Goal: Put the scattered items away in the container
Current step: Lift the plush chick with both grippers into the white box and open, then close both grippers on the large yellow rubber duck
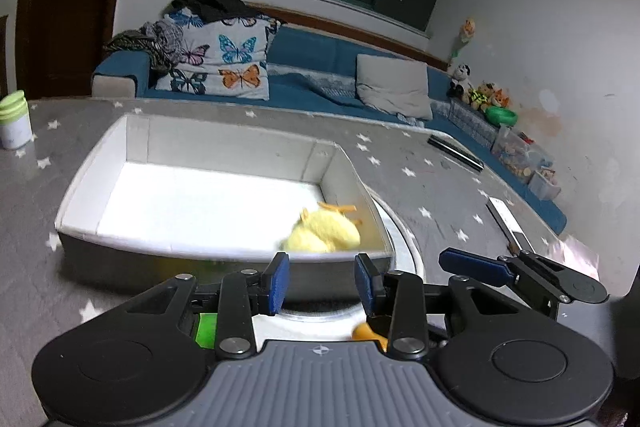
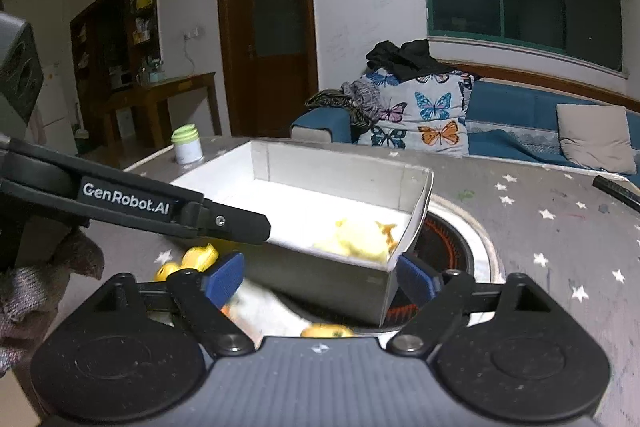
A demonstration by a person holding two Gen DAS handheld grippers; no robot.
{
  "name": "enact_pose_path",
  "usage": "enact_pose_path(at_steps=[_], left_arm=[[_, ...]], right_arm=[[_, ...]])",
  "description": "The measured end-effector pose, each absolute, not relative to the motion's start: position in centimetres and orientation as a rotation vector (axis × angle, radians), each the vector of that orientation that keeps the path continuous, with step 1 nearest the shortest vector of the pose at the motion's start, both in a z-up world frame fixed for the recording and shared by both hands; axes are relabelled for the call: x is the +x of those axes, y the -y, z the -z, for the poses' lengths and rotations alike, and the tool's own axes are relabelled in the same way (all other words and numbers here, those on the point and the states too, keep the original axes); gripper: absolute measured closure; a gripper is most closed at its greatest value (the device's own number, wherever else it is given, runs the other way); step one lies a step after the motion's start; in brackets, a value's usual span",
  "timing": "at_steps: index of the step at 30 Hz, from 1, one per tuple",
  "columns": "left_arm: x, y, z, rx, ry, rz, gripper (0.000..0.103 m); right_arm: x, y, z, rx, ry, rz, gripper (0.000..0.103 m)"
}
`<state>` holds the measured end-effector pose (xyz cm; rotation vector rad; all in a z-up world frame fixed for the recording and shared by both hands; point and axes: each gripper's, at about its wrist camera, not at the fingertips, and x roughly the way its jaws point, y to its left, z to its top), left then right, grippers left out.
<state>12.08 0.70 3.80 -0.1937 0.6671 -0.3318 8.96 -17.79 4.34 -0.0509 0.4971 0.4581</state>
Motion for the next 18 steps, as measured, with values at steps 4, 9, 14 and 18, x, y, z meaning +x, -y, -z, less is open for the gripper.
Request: enact_pose_path(at_steps=[4,9,14,18], left_arm=[[11.2,-0.4,-2.8,-0.194,-0.709,0.351,0.064],[10.8,0.5,-1.7,-0.179,-0.758,0.395,0.064],[10.7,1.8,-0.9,-0.142,-0.797,0.437,0.064],[10.5,2.7,-0.5,-0.094,-0.817,0.460,0.064]], right_arm=[[7.6,18.0,-3.6,-0.058,-0.533,-0.468,0.011],[6.6,18.0,-1.9,-0.070,-0.591,-0.471,0.009],[6.0,17.5,-0.3,-0.088,-0.636,-0.483,0.009],[6.2,17.0,0.6,-0.084,-0.662,-0.495,0.008]])
